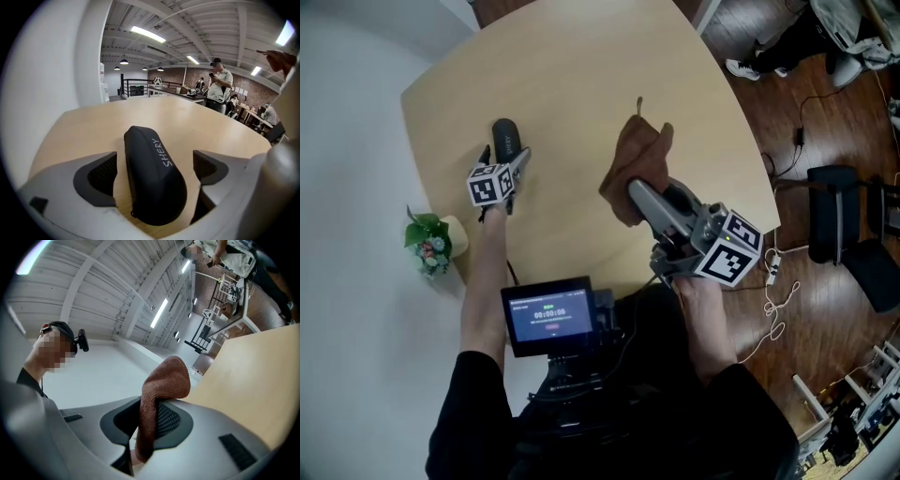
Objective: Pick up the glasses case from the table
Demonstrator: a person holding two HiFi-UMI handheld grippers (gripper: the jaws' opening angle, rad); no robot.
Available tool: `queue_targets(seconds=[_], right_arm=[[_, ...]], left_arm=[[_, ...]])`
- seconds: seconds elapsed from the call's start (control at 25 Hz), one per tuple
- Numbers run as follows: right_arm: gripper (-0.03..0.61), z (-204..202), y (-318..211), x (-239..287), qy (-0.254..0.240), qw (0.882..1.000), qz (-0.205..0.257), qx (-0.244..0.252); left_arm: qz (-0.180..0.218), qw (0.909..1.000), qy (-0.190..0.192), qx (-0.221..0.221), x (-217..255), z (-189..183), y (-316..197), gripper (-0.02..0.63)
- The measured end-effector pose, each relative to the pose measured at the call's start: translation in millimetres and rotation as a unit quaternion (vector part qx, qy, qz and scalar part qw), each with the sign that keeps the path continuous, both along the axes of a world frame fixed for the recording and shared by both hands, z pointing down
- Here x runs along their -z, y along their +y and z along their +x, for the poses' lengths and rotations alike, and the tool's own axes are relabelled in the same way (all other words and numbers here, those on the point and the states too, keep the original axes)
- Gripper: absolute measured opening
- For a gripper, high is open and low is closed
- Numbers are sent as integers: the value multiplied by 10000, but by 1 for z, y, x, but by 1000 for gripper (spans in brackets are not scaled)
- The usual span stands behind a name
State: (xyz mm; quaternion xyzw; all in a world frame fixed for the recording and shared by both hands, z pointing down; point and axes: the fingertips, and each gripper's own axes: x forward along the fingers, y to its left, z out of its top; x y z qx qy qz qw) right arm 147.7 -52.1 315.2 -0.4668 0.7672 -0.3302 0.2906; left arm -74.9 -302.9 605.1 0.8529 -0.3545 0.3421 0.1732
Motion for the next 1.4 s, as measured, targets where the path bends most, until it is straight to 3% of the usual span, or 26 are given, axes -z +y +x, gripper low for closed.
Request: queue_targets(seconds=[0.28, 0.36, 0.44, 0.64, 0.84, 1.0, 1.12, 1.2, 1.28, 1.4], right_arm=[[63, 1, 1, -2, 28, 10000, -24, -53], [63, 2, 2, -1, 36, 10000, -25, -58], [63, 2, 3, -2, 36, 10000, -33, -65], [63, 1, 4, -2, 63, 9999, -25, -75], [63, 3, 5, -3, 84, 9999, 0, -66], [63, 0, 2, -5, 97, 9999, 41, 41], [63, -7, 1, -6, 142, 9997, 112, 164], [63, -11, -1, -5, 186, 9994, 170, 245], [63, -15, -1, -4, 225, 9990, 215, 321], [63, -23, -1, -10, 277, 9984, 235, 429]], left_arm=[[-147, 9995, -287, -6, -20, 2, -1, 490], [-116, 9993, -367, 10, -20, 0, -1, 474], [-91, 9991, -409, 40, -19, -2, -3, 402], [-80, 9990, -430, 96, -22, -7, -6, 383], [-39, 9995, 1, 306, -4, -11, -7, 376], [-86, 9935, 957, 610, 31, -8, -4, 370], [-160, 9781, 1871, 898, 56, -11, 0, 370], [-203, 9611, 2542, 1061, 75, -13, 3, 367], [-215, 9396, 3218, 1145, 96, -14, 7, 367], [-224, 8960, 4289, 1127, 126, -13, 15, 365]])
